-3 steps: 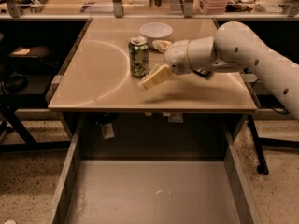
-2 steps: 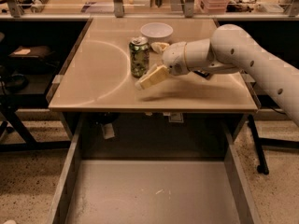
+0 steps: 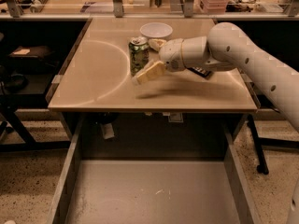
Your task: Place green can into top drawer
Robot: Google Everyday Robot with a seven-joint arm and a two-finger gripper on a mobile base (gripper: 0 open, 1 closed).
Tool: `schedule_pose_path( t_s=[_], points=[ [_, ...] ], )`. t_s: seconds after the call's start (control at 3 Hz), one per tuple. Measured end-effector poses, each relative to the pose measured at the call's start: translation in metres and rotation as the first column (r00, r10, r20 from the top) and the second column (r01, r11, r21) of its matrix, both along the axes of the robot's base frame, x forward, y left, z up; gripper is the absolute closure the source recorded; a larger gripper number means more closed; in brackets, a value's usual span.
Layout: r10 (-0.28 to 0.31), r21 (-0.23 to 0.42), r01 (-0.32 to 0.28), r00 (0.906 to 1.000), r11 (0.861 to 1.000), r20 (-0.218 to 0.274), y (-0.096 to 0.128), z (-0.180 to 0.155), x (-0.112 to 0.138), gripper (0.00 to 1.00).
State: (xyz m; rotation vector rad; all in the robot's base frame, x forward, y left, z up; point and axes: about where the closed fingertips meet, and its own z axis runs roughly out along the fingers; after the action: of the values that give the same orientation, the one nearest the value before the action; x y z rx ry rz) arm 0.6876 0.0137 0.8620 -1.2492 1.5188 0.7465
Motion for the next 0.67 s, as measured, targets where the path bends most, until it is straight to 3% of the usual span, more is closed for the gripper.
schedule_pose_path(
  t_s=[0.67],
  points=[
    [0.000,0.000,0.000,1.0000,1.000,0.000,0.0001,0.0000,0.0000,0.43]
  ],
)
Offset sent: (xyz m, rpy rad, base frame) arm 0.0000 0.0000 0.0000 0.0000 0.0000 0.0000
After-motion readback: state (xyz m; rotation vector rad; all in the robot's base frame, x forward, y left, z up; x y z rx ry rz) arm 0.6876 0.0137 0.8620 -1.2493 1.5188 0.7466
